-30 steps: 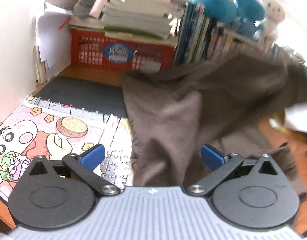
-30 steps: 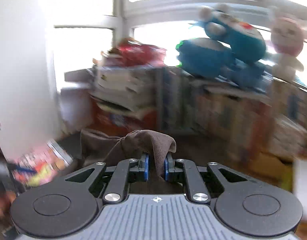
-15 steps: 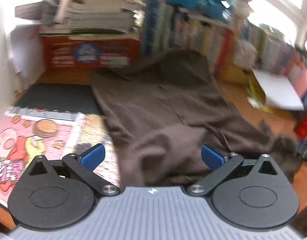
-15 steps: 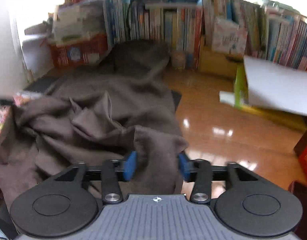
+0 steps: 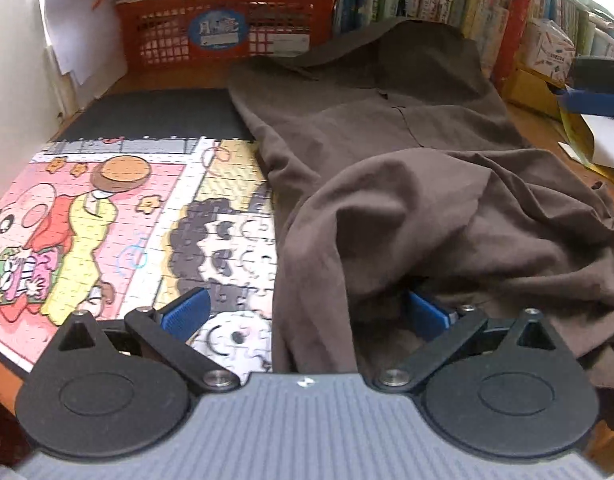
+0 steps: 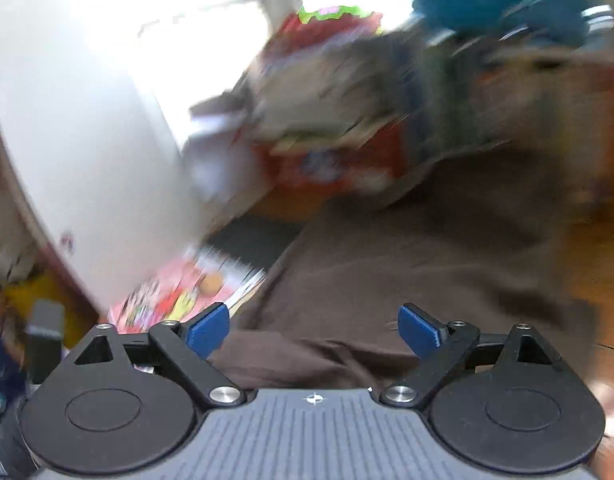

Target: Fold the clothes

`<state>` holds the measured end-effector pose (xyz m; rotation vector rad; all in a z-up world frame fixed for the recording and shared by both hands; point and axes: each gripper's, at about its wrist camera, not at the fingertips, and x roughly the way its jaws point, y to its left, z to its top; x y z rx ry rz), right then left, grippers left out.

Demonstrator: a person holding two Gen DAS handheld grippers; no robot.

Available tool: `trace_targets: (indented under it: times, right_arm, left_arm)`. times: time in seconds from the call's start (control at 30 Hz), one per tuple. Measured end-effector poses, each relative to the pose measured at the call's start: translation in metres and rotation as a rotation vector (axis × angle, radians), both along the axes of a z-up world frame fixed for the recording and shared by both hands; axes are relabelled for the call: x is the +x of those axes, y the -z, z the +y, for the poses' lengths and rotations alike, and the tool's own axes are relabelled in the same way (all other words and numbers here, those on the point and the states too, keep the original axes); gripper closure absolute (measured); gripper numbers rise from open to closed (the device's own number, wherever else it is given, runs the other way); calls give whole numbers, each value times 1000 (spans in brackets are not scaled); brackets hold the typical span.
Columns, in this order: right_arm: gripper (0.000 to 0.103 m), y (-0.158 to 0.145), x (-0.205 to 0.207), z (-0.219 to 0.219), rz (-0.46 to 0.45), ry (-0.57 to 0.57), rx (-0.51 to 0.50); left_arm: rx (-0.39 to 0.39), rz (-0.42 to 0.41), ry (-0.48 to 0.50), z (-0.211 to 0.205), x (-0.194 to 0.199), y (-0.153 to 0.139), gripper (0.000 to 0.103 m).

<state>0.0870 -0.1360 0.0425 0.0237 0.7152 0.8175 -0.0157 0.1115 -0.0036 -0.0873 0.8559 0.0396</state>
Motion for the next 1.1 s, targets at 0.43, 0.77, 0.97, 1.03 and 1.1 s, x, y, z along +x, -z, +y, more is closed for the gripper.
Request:
trace_targets:
  times: [0.43, 0.77, 0.97, 1.03, 1.1]
  right_arm:
    - [93, 35, -15, 89, 39, -308, -224]
    - [93, 20, -95, 79, 29, -466, -174]
    - [72, 32, -105, 55, 32, -359, -141]
    - [27, 22, -101, 33, -39, -251, -161]
    - [20, 10, -98, 8, -103, -171, -181]
  left_arm:
    - [-14, -37, -73, 42, -12, -7, 0]
    - [17, -153, -77, 58, -11, -54, 0]
    - [58, -124, -71, 49, -22, -50, 0]
    - [70, -108, -77, 52, -28, -48, 0]
    - [70, -99, -83, 56, -34, -50, 0]
